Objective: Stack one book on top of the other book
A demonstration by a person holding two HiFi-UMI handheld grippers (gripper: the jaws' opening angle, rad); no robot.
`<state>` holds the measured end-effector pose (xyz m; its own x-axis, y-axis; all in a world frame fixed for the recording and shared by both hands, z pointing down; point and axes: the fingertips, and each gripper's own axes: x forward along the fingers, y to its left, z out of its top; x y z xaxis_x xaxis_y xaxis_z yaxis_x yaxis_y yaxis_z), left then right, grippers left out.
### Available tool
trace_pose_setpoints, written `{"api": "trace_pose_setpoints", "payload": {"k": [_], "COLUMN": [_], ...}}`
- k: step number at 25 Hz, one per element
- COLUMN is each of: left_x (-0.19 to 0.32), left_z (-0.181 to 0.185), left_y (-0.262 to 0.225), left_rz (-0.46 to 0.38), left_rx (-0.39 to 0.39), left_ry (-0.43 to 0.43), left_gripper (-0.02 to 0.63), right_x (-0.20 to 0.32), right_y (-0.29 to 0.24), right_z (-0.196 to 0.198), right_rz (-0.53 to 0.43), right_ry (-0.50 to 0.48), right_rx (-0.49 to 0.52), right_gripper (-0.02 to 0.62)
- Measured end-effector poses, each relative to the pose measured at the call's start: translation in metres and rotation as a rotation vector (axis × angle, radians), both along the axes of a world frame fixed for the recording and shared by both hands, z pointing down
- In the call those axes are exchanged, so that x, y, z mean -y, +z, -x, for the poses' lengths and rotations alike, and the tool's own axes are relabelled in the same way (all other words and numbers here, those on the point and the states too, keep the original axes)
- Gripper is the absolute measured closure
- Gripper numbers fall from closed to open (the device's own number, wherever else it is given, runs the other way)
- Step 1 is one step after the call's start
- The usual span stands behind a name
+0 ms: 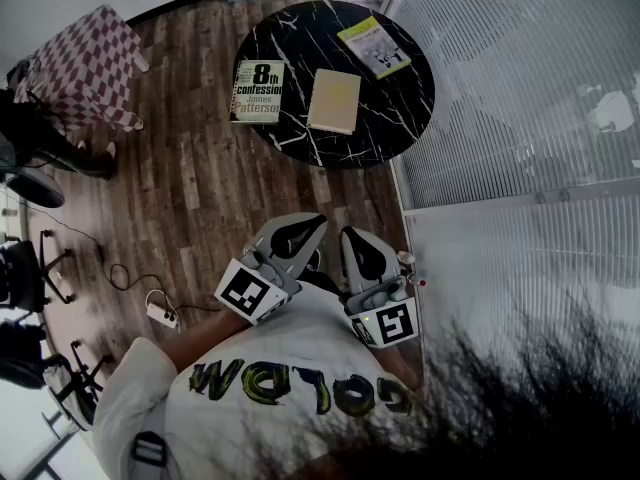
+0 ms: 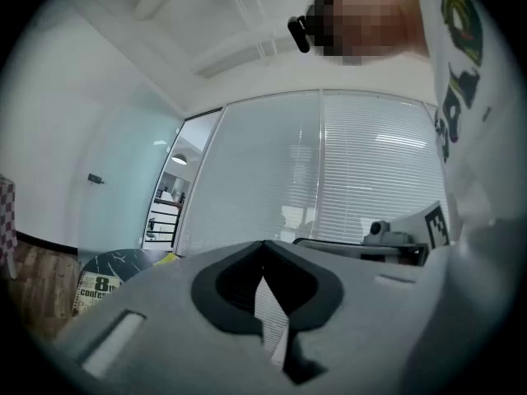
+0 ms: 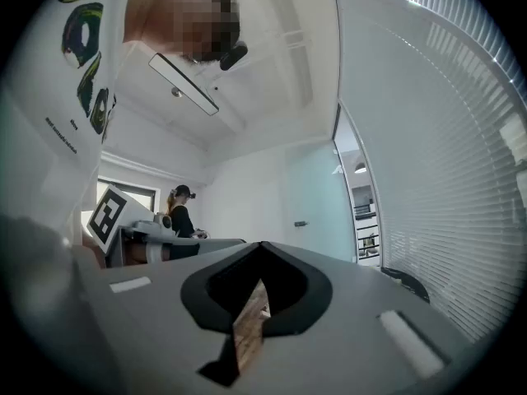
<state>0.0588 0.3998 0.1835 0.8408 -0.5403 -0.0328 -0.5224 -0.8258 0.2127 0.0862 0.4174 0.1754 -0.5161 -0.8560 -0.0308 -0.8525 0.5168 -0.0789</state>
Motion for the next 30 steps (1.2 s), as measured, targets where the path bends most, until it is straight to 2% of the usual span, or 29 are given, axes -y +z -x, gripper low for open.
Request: {"api": "trace_pose_setpoints", "payload": {"k": [4,12,18,24,30], "left_x": [-0.008,-0.015,-0.020,-0.008,0.026], "left_z": [-0.010,-0.036,-0.047,-0.043,-0.041], "left_y": [0.006,0.004,0.007,0.017,0.029], "left_rz": [0.015,0.026,0.028,0.054,0.078], "left_rx": [0.033,0.031,0.026,0.031,0.023], "left_ry": [0.006,-0.010,-0.020,-0.042,-0.063], "left_gripper": [0.603,0.603,0.603,0.603,0.603], "right_x": [-0.007,-0.014,-0.014,-0.003,0.027], "right_y": [0.001,0.001,0.002,0.012,0.023], "right_z": [-0.010,-0.042,-0.051,-0.046,-0.045], "right_rz": [0.012,0.019,0.011,0.039,0.061], "right_ry": [-0.003,0.007,-0.003,-0.033,-0.043], "right_rx": [-0.006,0.016,0.008,0.016,0.010], "right_gripper": [0.594,0.594,0.593,0.594,0.593]}}
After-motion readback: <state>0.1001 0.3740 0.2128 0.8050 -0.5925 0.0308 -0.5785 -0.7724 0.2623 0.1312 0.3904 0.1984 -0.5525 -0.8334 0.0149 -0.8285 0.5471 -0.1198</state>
